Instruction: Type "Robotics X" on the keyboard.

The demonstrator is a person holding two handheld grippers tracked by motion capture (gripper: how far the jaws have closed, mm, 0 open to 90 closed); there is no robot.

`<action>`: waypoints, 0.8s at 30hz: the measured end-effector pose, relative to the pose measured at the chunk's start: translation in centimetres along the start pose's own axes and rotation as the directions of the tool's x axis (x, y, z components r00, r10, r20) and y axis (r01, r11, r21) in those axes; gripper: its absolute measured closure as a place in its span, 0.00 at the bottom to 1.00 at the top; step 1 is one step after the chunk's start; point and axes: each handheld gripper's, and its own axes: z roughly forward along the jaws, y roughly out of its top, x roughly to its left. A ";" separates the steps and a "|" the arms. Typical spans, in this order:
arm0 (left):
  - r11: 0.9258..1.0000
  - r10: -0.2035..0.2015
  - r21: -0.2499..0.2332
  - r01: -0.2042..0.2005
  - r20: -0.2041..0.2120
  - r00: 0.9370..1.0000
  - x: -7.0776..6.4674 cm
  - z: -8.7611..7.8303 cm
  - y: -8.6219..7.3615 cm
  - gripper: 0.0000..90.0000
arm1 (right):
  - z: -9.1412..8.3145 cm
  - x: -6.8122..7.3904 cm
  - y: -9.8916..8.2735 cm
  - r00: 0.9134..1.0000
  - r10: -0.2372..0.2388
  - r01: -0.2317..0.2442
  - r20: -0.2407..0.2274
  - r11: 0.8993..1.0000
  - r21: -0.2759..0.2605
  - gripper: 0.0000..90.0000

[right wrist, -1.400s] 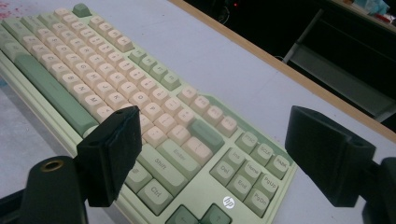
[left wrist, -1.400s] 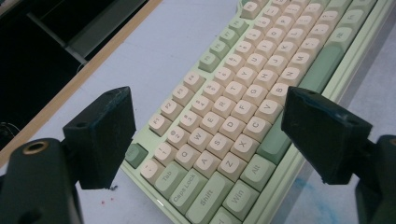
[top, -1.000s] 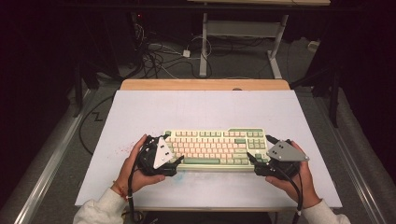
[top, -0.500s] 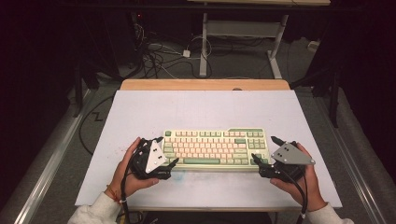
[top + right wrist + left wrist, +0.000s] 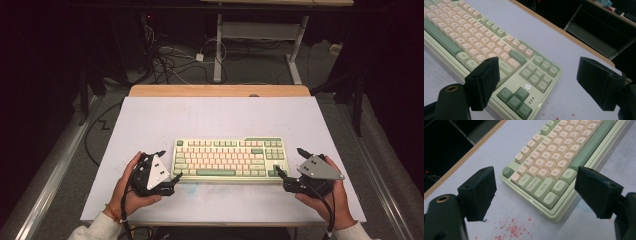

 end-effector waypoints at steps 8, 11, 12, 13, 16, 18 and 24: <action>0.999 -0.017 0.027 0.017 -0.012 1.000 0.4 -0.4 -1.4 0.18 | -0.4 -0.7 -1.0 0.999 0.023 -0.023 0.025 1.000 0.015 0.21; 0.999 -0.020 0.040 0.021 -0.019 1.000 0.6 -0.5 -1.9 0.18 | -0.6 -1.1 -1.4 0.999 0.030 -0.031 0.037 0.999 0.016 0.21; 0.999 -0.025 0.043 0.026 -0.024 0.999 0.6 -0.5 -2.2 0.18 | -0.6 -1.2 -1.6 0.999 0.033 -0.034 0.041 0.999 0.017 0.21; 0.999 -0.029 0.045 0.030 -0.025 0.999 0.7 -0.5 -2.3 0.18 | -0.7 -1.4 -1.8 0.998 0.038 -0.038 0.046 0.999 0.017 0.21; 0.997 -0.037 0.064 0.039 -0.030 0.999 0.8 -0.5 -2.9 0.18 | -0.7 -1.7 -2.3 0.997 0.051 -0.052 0.053 0.998 0.029 0.21; 0.996 -0.039 0.080 0.042 -0.036 0.999 0.8 -0.5 -3.5 0.18 | -0.7 -1.9 -2.7 0.996 0.072 -0.074 0.053 0.997 0.037 0.21; 0.992 -0.078 0.098 0.082 -0.048 0.996 1.3 -0.6 -4.9 0.18 | -0.6 -2.5 -4.0 0.993 0.091 -0.095 0.070 0.994 0.046 0.21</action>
